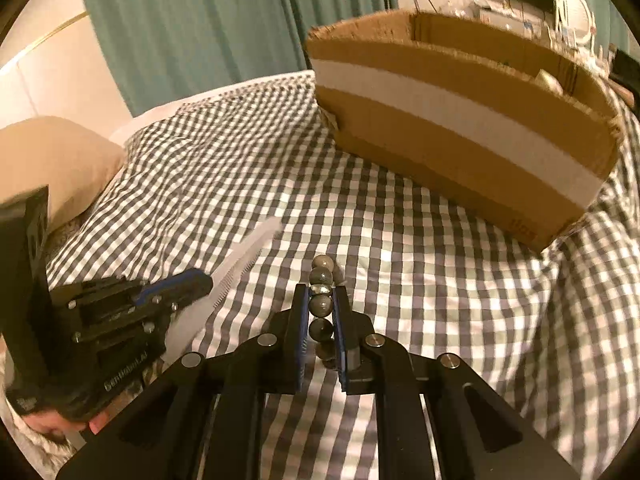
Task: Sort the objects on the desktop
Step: 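Lift the comb and bead bracelet and carry them over the box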
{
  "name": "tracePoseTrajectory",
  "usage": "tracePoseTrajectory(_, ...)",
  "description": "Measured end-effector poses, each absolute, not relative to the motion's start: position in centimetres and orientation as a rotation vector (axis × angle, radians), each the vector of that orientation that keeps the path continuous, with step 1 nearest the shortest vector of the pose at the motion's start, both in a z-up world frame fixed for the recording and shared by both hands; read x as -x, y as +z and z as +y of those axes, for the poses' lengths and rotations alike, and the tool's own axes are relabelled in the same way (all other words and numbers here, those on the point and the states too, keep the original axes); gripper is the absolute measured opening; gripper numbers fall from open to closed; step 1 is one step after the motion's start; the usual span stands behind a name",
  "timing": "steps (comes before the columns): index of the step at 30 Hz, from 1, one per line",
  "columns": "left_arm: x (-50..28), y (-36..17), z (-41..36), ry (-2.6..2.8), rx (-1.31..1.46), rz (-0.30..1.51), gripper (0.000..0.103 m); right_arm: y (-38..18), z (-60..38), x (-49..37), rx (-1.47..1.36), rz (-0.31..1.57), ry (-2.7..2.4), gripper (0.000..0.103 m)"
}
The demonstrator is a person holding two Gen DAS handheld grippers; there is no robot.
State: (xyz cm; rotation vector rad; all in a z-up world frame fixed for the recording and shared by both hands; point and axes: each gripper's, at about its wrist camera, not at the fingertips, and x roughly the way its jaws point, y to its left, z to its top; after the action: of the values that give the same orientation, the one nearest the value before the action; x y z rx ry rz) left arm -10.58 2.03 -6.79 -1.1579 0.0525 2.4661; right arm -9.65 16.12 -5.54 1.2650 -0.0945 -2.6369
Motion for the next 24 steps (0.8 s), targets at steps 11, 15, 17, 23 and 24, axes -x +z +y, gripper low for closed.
tracePoseTrajectory(11, 8.1, -4.7, 1.9, 2.460, 1.131, -0.049, 0.003, -2.3, 17.1, 6.1, -1.169, -0.097, -2.666, 0.011)
tracePoseTrajectory(15, 7.4, -2.9, 2.3, 2.462, 1.108, -0.071, 0.003, -0.1, 17.9, 5.4, -1.107, -0.117, -2.679, 0.011)
tracePoseTrajectory(17, 7.3, -1.5, 2.6, 2.461, 1.083, -0.078, 0.003, 1.1, 18.4, 5.3, -1.070, -0.111, -2.689, 0.011)
tracePoseTrajectory(23, 8.9, 3.3, 4.5, 2.438, 0.984, -0.084, 0.003, 5.4, 20.3, 6.6, -0.950, -0.055, -2.758, 0.011)
tracePoseTrajectory(24, 9.4, 4.1, 4.9, 2.437, 0.966, -0.085, 0.003, 6.2, 20.8, 7.2, -0.927, -0.047, -2.776, 0.011)
